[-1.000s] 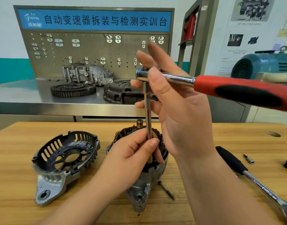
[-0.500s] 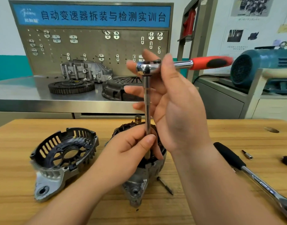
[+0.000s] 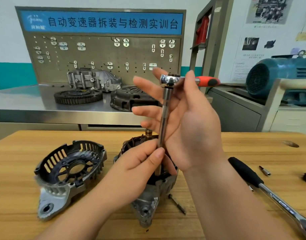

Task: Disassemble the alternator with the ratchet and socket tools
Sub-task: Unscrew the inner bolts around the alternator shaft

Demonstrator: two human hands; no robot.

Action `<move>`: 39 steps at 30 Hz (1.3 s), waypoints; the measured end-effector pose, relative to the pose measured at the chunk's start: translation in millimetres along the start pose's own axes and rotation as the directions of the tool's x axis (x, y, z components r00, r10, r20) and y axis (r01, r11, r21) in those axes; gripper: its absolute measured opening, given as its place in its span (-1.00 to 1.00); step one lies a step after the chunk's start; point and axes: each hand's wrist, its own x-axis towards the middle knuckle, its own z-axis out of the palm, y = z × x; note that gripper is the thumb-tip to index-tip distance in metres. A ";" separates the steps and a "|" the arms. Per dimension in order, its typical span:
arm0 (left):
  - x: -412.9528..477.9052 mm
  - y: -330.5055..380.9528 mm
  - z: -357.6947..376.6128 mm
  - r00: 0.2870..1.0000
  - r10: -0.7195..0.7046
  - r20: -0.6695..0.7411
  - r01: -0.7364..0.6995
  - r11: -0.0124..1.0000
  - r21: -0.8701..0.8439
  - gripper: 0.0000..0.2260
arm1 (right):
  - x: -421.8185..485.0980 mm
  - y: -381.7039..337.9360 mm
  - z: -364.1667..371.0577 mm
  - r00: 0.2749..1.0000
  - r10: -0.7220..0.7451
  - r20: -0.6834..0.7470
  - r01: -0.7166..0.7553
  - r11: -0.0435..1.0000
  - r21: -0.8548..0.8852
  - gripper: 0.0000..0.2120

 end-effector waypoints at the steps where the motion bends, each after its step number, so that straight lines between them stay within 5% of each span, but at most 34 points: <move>1: 0.3 -0.5 0.3 1.000 -0.005 0.006 0.005 1.000 0.016 -0.68 | -0.1 0.7 0.3 1.000 -0.004 -0.009 0.004 1.000 -0.007 -0.57; 6: 1.0 0.6 3.6 0.998 0.002 -0.064 0.000 0.999 0.036 -0.75 | -1.8 6.4 2.9 0.975 -0.219 -0.036 0.207 0.957 -0.203 -0.74; 11: 1.0 3.0 6.5 0.994 -0.017 -0.109 0.023 0.998 0.056 -0.85 | -3.5 1.6 1.8 0.939 -0.333 0.089 0.340 0.850 -0.402 -0.64; 16: -1.6 4.1 4.5 0.998 -0.019 -0.060 0.018 1.000 -0.018 -0.72 | -2.4 0.6 4.9 0.995 -0.099 -0.015 0.097 0.991 -0.096 -0.69; 19: -2.8 3.2 3.0 1.000 -0.015 -0.026 0.014 0.999 -0.043 -0.68 | -1.6 -2.2 1.7 0.999 0.033 -0.013 -0.033 0.999 -0.020 -0.54; 30: 0.7 4.5 5.5 0.995 -0.005 -0.099 0.005 1.000 0.000 -0.82 | -3.5 5.3 7.4 0.977 -0.211 -0.022 0.206 0.967 -0.148 -0.81; 39: -1.4 3.4 4.4 0.997 -0.016 -0.078 0.016 1.000 -0.007 -0.69 | -1.3 -1.7 0.5 0.997 -0.064 -0.050 0.064 0.998 0.012 -0.67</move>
